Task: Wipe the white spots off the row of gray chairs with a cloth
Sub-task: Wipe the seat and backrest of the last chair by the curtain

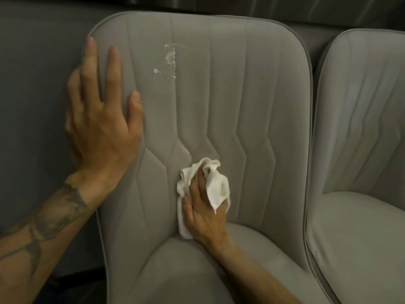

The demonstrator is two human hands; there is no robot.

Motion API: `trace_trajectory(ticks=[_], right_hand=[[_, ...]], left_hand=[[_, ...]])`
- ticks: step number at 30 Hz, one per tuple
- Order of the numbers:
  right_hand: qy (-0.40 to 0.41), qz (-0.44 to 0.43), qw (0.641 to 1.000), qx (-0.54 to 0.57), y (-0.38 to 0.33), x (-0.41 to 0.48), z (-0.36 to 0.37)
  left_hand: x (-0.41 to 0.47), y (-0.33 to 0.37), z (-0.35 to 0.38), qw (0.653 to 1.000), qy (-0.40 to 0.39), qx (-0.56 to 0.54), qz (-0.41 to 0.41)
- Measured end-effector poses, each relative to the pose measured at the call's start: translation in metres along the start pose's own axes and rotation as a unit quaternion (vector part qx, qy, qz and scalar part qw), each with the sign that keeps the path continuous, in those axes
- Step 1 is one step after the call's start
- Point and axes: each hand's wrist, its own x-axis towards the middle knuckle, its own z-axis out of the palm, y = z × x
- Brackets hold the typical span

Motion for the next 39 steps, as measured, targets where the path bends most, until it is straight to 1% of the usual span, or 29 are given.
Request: trace_trajectory(ticks=[1,4,5,7,8,10,11,12,14,15,17,19,21,22,23,24,27,28,31,33,34,35,36,37,39], right_hand=[[0.007,0.002,1.0,0.014,-0.005,0.015,-0.003],[0.063,0.017,0.996,0.054,-0.015,0.06,-0.011],[0.076,0.018,0.995,0.06,-0.017,0.064,-0.012],[0.09,0.004,0.995,0.034,-0.018,0.047,-0.003],[0.073,-0.006,0.997,0.022,-0.017,0.028,0.004],[-0.002,-0.009,1.0,0.018,-0.017,-0.007,0.013],[-0.023,-0.008,0.999,0.03,-0.017,-0.011,0.017],[-0.022,-0.006,0.998,0.052,-0.019,-0.005,0.016],[0.014,-0.001,0.997,0.078,-0.028,0.038,-0.003],[0.04,-0.001,0.997,0.067,-0.034,0.071,-0.016],[0.118,-0.034,0.992,0.036,-0.041,0.147,-0.044],[0.18,-0.051,0.982,-0.018,-0.048,0.218,-0.074],[0.24,-0.035,0.968,-0.059,-0.054,0.246,-0.088],[0.246,-0.03,0.967,-0.066,-0.056,0.239,-0.086],[0.237,-0.027,0.968,-0.075,-0.055,0.22,-0.08],[0.211,-0.034,0.974,-0.078,-0.054,0.194,-0.072],[0.07,-0.069,0.995,-0.036,-0.036,0.124,-0.058],[0.051,-0.069,0.996,-0.024,-0.028,0.121,-0.061],[0.085,-0.071,0.993,-0.044,-0.024,0.173,-0.086],[0.142,-0.084,0.984,-0.073,-0.033,0.229,-0.101],[0.177,-0.075,0.978,-0.086,-0.041,0.25,-0.107],[0.205,-0.059,0.973,-0.089,-0.051,0.262,-0.109],[0.216,-0.051,0.971,-0.085,-0.061,0.262,-0.107],[0.209,-0.058,0.972,-0.085,-0.067,0.251,-0.101],[0.139,-0.114,0.981,-0.077,-0.071,0.208,-0.088]], left_hand=[[0.0,0.0,0.0,1.0,0.001,-0.001,0.001],[-0.001,-0.002,0.001,1.0,0.007,0.004,0.008],[-0.001,-0.002,0.001,1.0,0.006,0.003,0.006],[-0.001,-0.001,-0.001,1.0,0.008,0.004,-0.001],[-0.001,0.0,-0.001,1.0,0.008,0.005,-0.001],[-0.001,0.002,-0.002,1.0,0.006,0.009,0.003],[0.0,0.001,-0.002,1.0,0.007,0.013,0.004],[0.0,0.001,-0.001,1.0,0.007,0.016,0.005],[0.0,0.001,-0.002,1.0,0.007,0.016,0.0],[0.0,0.001,-0.002,1.0,0.007,0.017,-0.003],[0.0,0.001,-0.001,1.0,0.009,0.018,0.0],[0.001,0.0,-0.001,1.0,0.01,0.014,0.002],[0.001,0.0,-0.001,1.0,0.009,0.01,0.006],[0.001,0.0,-0.001,1.0,0.007,0.008,0.006],[0.0,0.0,-0.001,1.0,0.005,0.008,0.005],[0.0,0.0,-0.001,1.0,0.005,0.009,0.004],[0.001,0.0,-0.002,1.0,0.004,0.005,0.003],[0.001,0.0,-0.002,1.0,0.003,0.001,0.002],[0.001,0.002,-0.002,1.0,-0.003,-0.007,-0.004],[0.001,0.001,-0.003,1.0,-0.003,-0.012,-0.005],[0.002,0.0,-0.003,1.0,-0.002,-0.015,-0.003],[0.002,0.001,-0.002,1.0,-0.002,-0.017,-0.002],[0.002,0.0,-0.002,1.0,-0.002,-0.018,-0.001],[0.002,0.0,-0.002,1.0,-0.002,-0.019,0.001],[0.002,-0.001,-0.001,1.0,0.001,-0.014,0.001]])
